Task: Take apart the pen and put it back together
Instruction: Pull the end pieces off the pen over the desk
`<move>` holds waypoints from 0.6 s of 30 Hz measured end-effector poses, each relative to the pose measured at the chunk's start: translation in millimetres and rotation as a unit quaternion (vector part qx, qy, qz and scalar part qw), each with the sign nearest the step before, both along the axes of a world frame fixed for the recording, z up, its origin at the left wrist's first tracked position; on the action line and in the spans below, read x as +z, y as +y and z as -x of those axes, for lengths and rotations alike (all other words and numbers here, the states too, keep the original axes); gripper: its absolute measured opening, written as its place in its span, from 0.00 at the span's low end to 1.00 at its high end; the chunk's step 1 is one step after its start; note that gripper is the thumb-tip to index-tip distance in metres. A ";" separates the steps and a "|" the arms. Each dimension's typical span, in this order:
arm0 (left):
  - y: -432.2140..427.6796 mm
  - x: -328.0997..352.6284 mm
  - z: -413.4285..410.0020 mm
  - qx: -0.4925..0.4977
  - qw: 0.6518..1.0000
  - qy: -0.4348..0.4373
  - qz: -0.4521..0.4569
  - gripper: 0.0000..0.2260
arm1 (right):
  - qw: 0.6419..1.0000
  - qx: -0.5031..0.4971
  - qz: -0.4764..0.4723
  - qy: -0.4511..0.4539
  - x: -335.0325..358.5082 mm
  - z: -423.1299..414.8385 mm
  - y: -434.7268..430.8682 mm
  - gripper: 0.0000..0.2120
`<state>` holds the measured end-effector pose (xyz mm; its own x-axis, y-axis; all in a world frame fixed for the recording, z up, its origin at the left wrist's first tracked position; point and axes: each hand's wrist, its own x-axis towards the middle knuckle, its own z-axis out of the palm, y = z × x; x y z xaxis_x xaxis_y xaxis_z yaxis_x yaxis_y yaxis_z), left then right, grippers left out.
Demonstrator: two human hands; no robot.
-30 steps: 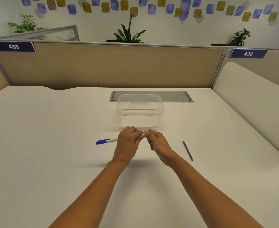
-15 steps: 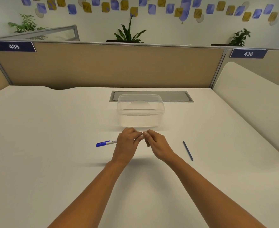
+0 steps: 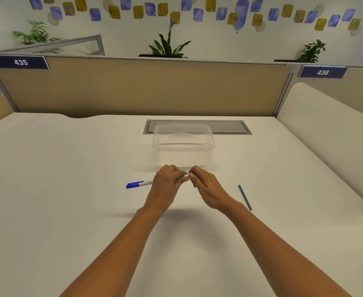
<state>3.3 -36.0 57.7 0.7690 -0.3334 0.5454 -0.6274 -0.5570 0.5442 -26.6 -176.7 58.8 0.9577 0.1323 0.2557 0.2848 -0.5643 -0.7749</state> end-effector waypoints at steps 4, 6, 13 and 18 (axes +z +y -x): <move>-1.3 0.6 -0.8 -0.012 1.000 -0.016 0.000 0.04 | 1.000 -0.005 -0.010 -0.002 2.0 1.5 -1.6 0.13; -2.1 0.9 -1.3 -0.016 1.000 -0.022 0.000 0.05 | 1.000 -0.009 -0.020 0.000 3.1 2.3 -1.9 0.13; -3.2 0.2 -1.4 -0.017 1.000 -0.025 -0.002 0.09 | 0.999 -0.018 -0.048 0.004 3.4 1.8 -0.7 0.14; -2.4 1.4 -1.2 -0.022 0.999 -0.029 -0.001 0.09 | 0.998 -0.029 -0.064 0.009 3.8 1.1 0.8 0.16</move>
<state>4.5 -38.4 59.1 0.7204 -0.3668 0.5886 -0.6819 -0.5292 0.5049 -27.7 -176.0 62.6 0.9673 0.0446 0.2498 0.2404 -0.4755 -0.8462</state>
